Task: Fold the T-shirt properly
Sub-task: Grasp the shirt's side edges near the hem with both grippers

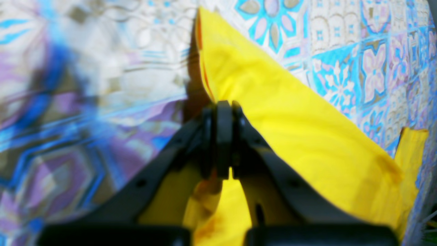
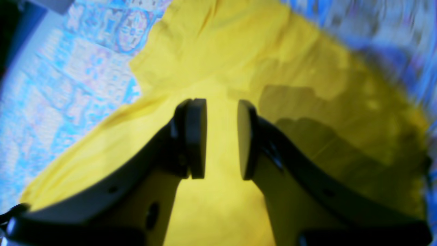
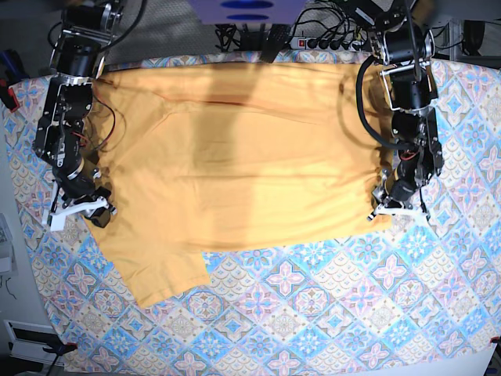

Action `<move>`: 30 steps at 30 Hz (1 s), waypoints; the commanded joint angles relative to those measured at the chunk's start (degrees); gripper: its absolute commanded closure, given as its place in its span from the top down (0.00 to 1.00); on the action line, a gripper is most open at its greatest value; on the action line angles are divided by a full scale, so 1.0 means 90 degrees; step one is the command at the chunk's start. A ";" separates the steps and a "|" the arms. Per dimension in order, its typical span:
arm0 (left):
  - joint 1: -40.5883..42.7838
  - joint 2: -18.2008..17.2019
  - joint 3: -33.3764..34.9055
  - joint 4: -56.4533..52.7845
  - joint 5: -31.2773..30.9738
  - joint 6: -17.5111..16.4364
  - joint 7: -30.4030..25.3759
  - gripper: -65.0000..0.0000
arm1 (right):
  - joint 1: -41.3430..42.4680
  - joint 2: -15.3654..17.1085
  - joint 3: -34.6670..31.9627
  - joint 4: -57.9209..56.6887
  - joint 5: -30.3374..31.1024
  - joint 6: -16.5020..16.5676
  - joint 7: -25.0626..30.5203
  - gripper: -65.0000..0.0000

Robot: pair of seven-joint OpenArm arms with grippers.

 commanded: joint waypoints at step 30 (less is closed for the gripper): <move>0.1291 -0.0100 -0.0031 0.2358 -0.0480 -0.0059 0.0354 0.00 | 0.3021 0.1087 -0.2485 -0.5638 -0.2446 0.1017 0.2761 0.35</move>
